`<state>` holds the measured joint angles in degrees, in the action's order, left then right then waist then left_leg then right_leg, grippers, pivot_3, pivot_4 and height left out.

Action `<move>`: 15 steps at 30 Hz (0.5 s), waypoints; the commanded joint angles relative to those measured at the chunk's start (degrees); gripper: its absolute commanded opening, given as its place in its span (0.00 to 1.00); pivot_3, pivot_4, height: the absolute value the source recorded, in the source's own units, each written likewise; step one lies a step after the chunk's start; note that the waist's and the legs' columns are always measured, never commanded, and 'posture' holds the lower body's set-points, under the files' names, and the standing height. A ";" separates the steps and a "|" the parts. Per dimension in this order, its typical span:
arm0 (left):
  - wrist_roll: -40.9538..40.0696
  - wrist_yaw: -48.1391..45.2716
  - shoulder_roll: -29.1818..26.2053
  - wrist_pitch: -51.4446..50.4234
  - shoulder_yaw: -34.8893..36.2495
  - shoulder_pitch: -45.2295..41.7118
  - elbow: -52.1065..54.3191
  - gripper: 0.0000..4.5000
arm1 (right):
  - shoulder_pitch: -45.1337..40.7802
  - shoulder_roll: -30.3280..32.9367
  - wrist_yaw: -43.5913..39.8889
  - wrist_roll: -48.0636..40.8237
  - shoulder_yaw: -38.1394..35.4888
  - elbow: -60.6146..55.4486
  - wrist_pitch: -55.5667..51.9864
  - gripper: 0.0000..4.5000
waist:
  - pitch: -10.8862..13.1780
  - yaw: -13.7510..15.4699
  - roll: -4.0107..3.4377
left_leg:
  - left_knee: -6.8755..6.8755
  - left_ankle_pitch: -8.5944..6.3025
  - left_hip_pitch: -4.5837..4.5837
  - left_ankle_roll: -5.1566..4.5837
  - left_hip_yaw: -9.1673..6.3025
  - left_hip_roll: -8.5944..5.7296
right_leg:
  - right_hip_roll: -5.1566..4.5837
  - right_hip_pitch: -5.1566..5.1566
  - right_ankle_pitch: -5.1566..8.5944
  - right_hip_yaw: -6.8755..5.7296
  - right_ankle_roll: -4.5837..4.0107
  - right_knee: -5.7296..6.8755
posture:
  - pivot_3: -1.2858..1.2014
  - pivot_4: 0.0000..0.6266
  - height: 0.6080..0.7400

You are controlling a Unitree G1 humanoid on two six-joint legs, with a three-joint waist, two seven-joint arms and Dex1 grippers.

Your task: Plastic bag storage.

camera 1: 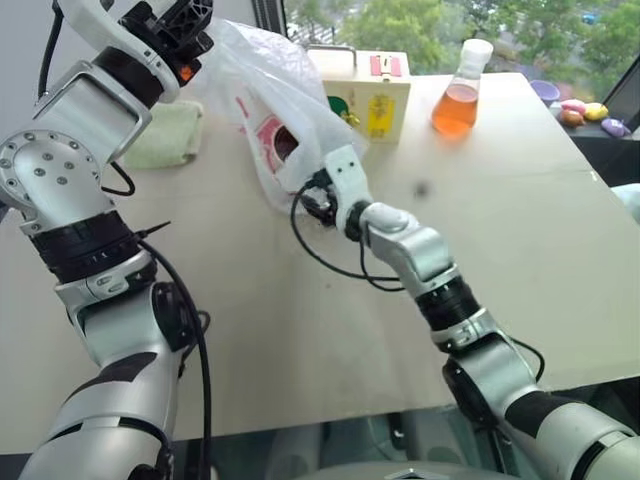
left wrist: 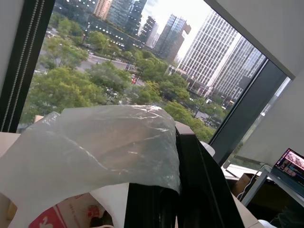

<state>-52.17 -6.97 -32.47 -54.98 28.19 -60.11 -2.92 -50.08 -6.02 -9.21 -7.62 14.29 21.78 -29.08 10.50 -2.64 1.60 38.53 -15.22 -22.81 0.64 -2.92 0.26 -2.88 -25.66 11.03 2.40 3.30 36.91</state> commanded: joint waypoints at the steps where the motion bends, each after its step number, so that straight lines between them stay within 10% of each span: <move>1: -1.88 0.56 -0.56 0.31 1.90 0.58 3.67 0.00 | -1.78 0.54 0.18 0.79 -3.05 -2.75 5.75 0.11 | 0.00 0.01 0.00 | 0.00 0.00 -0.01 0.00 0.00 0.00 | 0.00 0.00 0.00 0.00 0.00 -0.02 | 0.52 0.24 1.00; 8: -7.69 -0.85 -1.00 1.09 5.64 0.65 2.91 0.00 | -2.67 11.13 -9.90 -14.39 -17.18 -19.93 -5.91 0.00 | 0.01 0.41 0.00 | -0.03 -0.01 -0.08 -0.02 -0.11 -0.01 | -0.03 0.01 0.00 -0.09 0.00 -0.06 | 0.52 0.24 1.00; 15: 2.01 -8.81 -1.36 12.90 0.31 -9.52 -15.51 0.00 | -20.89 25.72 -16.48 -12.45 -22.82 3.21 -1.78 0.00 | 0.04 0.16 -0.05 | -0.13 -0.13 0.08 -0.25 -0.05 -0.02 | 0.02 0.04 0.00 -0.10 -0.02 0.00 | 0.52 0.24 1.00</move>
<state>-52.78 -12.37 -32.75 -46.45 30.05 -66.32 -15.39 -67.74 17.29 -23.60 -21.39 -7.27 20.71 -34.75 10.54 -2.48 1.55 38.41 -15.36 -22.74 0.38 -2.94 0.23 -2.86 -25.62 11.02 2.32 3.28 36.90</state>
